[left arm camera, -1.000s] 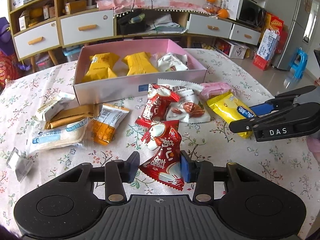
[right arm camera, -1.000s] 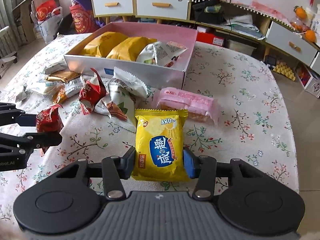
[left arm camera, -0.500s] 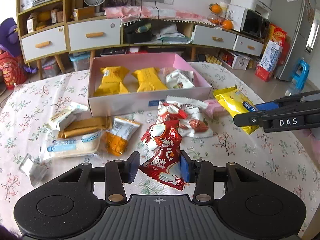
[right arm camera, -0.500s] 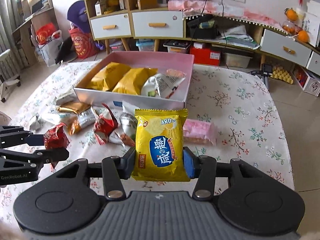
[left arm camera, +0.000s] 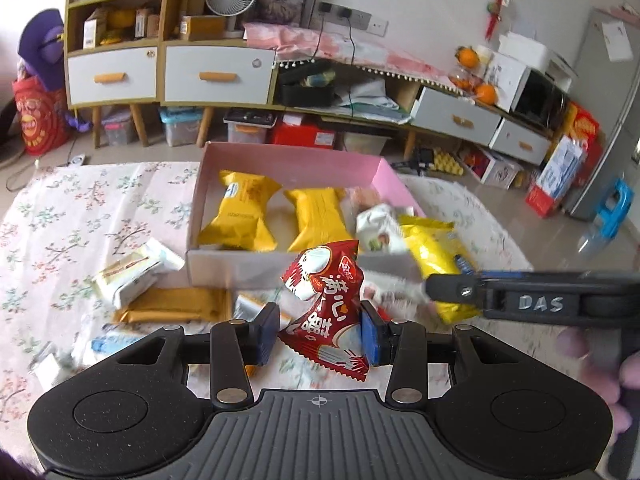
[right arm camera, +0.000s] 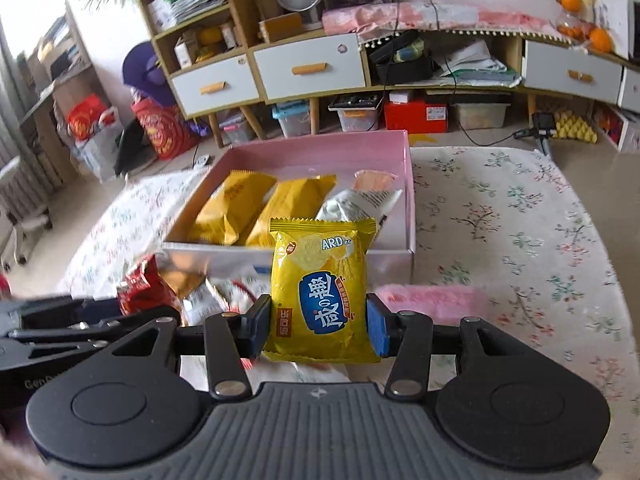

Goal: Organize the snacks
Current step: 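Carry both snacks over the pink box and release them inside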

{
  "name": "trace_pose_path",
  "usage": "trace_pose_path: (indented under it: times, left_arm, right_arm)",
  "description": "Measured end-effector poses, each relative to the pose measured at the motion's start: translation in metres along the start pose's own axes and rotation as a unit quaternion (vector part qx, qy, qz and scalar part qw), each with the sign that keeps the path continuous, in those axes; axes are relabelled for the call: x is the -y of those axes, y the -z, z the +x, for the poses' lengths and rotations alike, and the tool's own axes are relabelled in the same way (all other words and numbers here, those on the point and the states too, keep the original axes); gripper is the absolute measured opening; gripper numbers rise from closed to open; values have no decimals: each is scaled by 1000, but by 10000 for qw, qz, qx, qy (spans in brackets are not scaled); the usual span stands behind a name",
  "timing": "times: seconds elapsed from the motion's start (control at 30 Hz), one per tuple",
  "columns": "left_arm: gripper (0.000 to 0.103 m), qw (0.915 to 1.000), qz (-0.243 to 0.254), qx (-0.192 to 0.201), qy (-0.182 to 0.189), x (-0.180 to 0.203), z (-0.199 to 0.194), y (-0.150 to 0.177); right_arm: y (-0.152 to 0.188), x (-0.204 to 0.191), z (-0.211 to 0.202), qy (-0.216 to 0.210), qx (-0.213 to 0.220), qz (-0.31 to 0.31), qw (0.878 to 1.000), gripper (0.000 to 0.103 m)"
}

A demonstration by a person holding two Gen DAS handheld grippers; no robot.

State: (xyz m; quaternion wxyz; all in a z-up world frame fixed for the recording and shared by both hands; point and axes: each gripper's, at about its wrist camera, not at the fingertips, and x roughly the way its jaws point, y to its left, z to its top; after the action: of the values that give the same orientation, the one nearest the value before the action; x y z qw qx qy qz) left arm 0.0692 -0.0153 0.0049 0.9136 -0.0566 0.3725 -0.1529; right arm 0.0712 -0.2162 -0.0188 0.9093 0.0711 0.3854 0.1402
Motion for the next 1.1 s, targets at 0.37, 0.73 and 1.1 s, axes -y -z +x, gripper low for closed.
trace_pose_path:
  times: [0.37, 0.73, 1.1]
  left_arm:
    - [40, 9999, 18, 78, -111, -14, 52, -32]
    - [40, 9998, 26, -27, -173, -34, 94, -46]
    - [40, 9998, 13, 89, -156, -36, 113, -51]
  right_arm:
    - [-31, 19, 32, -119, 302, 837, 9960, 45]
    - [-60, 20, 66, 95, 383, 666, 9970, 45]
    - [-70, 17, 91, 483, 224, 245, 9983, 45]
